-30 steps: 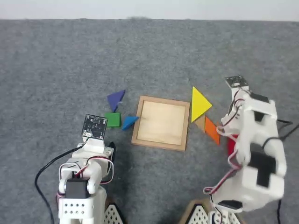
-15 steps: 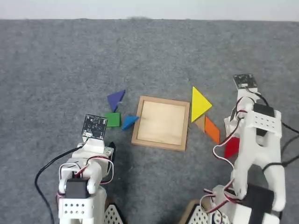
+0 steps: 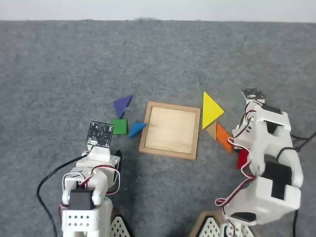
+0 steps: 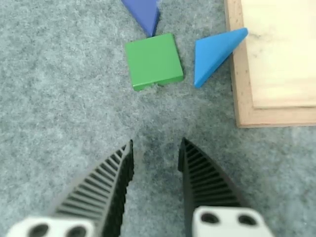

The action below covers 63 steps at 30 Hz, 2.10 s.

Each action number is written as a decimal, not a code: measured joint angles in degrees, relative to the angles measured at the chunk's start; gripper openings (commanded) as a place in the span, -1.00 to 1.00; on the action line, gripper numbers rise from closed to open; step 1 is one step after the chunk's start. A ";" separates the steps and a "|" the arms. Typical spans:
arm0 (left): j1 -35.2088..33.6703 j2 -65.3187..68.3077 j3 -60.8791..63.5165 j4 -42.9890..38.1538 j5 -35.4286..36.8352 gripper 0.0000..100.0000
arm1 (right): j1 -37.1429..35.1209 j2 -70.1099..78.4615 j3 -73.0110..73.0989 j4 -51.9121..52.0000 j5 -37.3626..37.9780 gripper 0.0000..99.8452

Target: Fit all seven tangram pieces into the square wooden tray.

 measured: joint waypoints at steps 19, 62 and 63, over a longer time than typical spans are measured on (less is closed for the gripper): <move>0.00 0.00 0.00 0.00 0.00 -0.70 | 6.86 -17.76 6.15 1.41 -5.45 -0.34; 0.00 0.00 0.00 0.00 0.00 -0.70 | 13.19 -16.35 16.97 -5.98 -0.62 -0.34; 0.00 0.00 0.00 0.00 0.00 -0.70 | 13.45 -16.97 16.97 -5.98 -0.26 -0.34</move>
